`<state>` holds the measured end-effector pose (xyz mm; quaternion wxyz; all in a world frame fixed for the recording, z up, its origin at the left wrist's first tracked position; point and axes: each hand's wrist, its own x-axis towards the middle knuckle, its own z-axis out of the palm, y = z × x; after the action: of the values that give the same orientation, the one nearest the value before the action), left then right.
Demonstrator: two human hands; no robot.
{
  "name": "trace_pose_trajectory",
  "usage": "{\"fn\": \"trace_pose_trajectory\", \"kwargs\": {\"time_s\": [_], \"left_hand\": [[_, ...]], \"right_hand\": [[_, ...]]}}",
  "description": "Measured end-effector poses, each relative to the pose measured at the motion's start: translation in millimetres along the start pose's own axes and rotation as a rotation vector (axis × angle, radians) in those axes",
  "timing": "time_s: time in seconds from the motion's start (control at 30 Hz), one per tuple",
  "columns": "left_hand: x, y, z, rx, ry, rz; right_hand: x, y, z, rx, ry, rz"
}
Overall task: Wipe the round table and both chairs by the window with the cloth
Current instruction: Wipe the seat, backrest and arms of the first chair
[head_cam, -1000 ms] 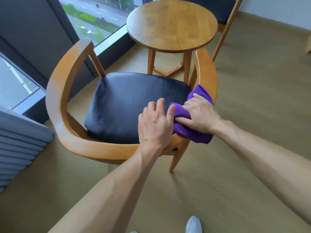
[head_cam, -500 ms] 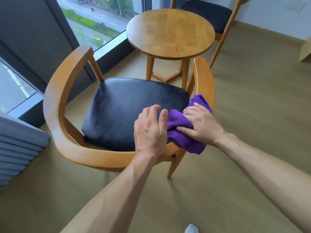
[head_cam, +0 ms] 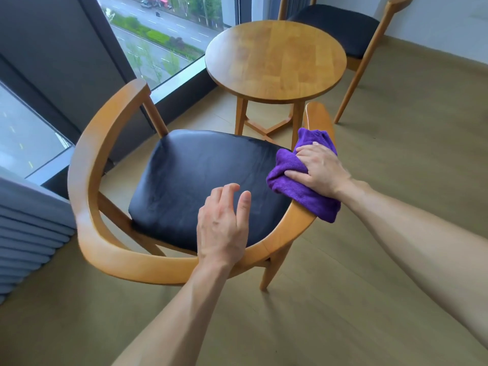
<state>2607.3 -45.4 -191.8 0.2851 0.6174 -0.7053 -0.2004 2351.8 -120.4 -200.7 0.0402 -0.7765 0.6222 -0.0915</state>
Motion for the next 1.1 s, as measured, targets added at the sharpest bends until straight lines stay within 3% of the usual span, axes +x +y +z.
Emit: {"fn": "trace_pose_trajectory", "kwargs": {"time_s": [0.17,0.27,0.33,0.43,0.5,0.57,0.63,0.73,0.8,0.9,1.0,1.1], "left_hand": [[1.7,6.2,8.0,0.081,-0.092,-0.066],[23.4,38.0,29.6,-0.073,-0.39,-0.281],[40.7,60.9,47.5,-0.297,-0.498,-0.464],[57.7,79.0,62.0,-0.723,-0.405,-0.664],[66.6,86.2,57.7,-0.833,-0.31,-0.659],[80.8,99.7,38.3,-0.801,-0.247,-0.534],[101.5,118.3,7.8,-0.631,-0.245,-0.294],[141.1,151.1,-55.4,-0.315,-0.286,0.077],[162.8,184.1,-108.7,-0.127,-0.333,0.275],[179.5,238.4,-180.3,0.094,-0.407,0.5],[183.0,289.8,-228.6,0.146,-0.433,0.608],[183.1,337.7,-256.0,0.144,-0.388,0.703]], "right_hand": [[0.7,-1.8,-0.5,0.098,0.013,0.054],[0.8,-6.7,-2.0,0.166,0.032,0.11],[2.0,-11.2,-4.8,0.231,0.031,0.141],[-0.8,-20.4,-11.9,0.426,0.044,0.191],[-1.6,-25.6,-21.9,0.593,0.073,0.299],[2.5,-32.6,-37.0,0.754,0.111,0.431],[10.4,-39.4,-58.8,0.936,0.131,0.531],[12.9,-39.8,-110.6,1.291,0.002,0.584],[8.7,-30.8,-157.0,1.235,-0.096,0.545],[4.1,-18.1,-231.9,1.127,0.05,0.444],[8.3,-27.4,-311.6,1.193,0.048,0.142],[11.7,-34.1,-376.1,1.289,0.01,0.033]]}}
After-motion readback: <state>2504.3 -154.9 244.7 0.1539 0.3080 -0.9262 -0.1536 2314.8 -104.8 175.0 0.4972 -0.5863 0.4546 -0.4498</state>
